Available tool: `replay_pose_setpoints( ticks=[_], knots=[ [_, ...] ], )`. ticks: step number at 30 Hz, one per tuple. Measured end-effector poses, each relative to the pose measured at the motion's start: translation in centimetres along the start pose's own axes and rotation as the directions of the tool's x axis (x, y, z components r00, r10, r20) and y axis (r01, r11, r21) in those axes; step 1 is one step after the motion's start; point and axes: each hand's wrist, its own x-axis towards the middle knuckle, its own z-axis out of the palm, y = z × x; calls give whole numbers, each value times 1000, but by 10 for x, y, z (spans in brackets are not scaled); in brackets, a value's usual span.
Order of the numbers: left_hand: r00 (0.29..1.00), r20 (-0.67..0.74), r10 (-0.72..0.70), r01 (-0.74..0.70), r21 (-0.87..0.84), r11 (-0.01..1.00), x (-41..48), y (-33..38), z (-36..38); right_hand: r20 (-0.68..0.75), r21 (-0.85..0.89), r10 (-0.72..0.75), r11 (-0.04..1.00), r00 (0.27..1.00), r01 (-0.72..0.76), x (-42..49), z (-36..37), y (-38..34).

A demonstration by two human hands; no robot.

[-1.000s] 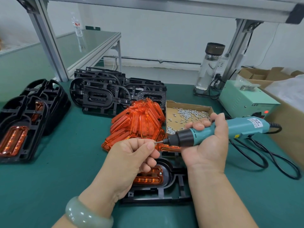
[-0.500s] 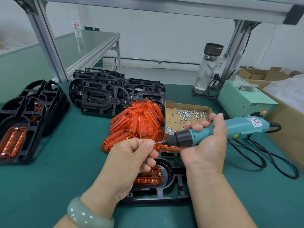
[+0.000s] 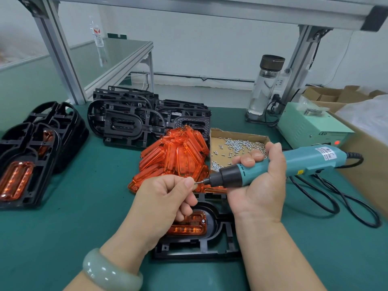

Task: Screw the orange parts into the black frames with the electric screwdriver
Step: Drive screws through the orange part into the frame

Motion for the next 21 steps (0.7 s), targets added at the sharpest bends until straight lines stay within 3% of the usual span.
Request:
replay_pose_setpoints(
  ticks=[3,10,21],
  knots=[
    [999,-14,35,-35,39,999,0,-2,0,-14,-1,0,1000,1000,0,1,-1,-1],
    [999,46,4,1,-96,995,0,-3,-7,-66,56,30,998,997,-26,6,-3,-5],
    [989,-32,143,-141,52,989,-1,-1,-2,-47,46,32,998,998,-30,3,-2,-3]
  ],
)
